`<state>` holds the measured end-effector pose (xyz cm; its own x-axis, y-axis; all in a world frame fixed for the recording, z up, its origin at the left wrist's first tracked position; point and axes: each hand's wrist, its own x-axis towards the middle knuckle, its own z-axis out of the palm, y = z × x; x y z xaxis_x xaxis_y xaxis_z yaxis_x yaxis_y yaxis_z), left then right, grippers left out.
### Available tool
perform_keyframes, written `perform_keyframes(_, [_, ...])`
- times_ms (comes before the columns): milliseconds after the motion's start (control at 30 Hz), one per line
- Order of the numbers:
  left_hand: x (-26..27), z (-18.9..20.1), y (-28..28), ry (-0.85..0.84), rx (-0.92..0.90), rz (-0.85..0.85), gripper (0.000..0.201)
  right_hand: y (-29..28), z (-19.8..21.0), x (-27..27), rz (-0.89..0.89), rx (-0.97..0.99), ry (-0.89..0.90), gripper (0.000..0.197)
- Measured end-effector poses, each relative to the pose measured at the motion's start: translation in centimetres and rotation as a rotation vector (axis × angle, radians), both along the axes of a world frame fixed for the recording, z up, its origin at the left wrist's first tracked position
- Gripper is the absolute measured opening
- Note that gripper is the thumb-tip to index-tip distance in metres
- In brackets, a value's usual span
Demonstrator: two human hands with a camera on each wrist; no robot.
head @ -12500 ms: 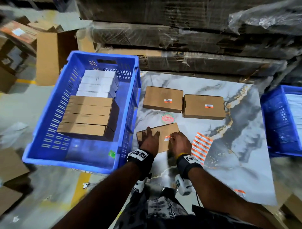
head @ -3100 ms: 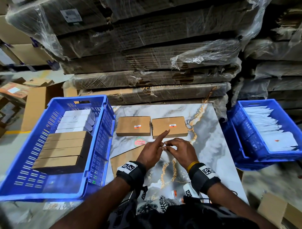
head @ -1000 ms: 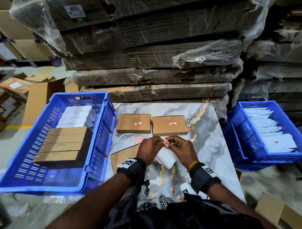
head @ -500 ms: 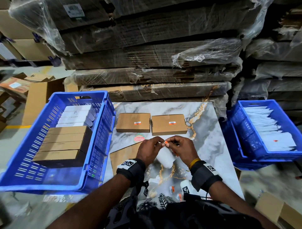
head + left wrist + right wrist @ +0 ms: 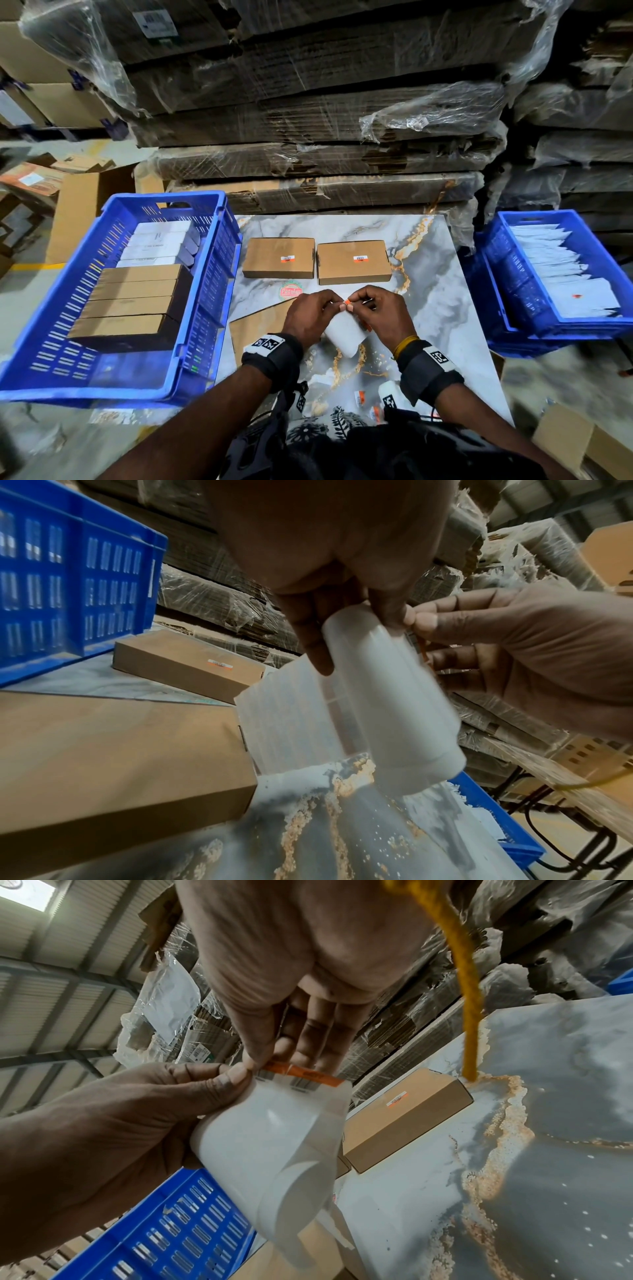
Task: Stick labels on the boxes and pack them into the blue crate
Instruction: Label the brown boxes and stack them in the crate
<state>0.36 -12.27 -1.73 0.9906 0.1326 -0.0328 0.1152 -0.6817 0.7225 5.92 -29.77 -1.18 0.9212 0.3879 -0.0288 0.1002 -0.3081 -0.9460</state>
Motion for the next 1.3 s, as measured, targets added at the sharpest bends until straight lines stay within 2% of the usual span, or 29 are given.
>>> perform_keyframes(233, [0.1,-0.3,0.2,0.010,0.067,0.000,0.025,-0.1,0.1,0.0,0.009,-0.023,-0.039,0.011])
perform_keyframes(467, [0.5,-0.6,0.2,0.003,0.108,-0.006,0.025,-0.2,-0.5,0.3,0.031,-0.141,-0.192,0.013])
perform_keyframes(600, [0.6,-0.7,0.3,0.022,0.098,-0.006,0.027,-0.4,-0.5,0.3,0.056,-0.165,-0.250,0.008])
perform_keyframes(867, [0.4,-0.9,-0.2,0.074,-0.249,-0.023,0.013,-0.9,-1.5,1.2,0.094,-0.209,-0.297,0.004])
perform_keyframes(1100, [1.1,-1.2,-0.5,0.159,-0.447,0.034,0.014,-1.7,-1.7,1.5,0.186,-0.205,-0.305,0.009])
perform_keyframes(1300, [1.1,-1.8,-1.2,0.222,-0.530,-0.045,0.014,-2.8,-2.3,1.6,0.163,-0.186,-0.259,0.013])
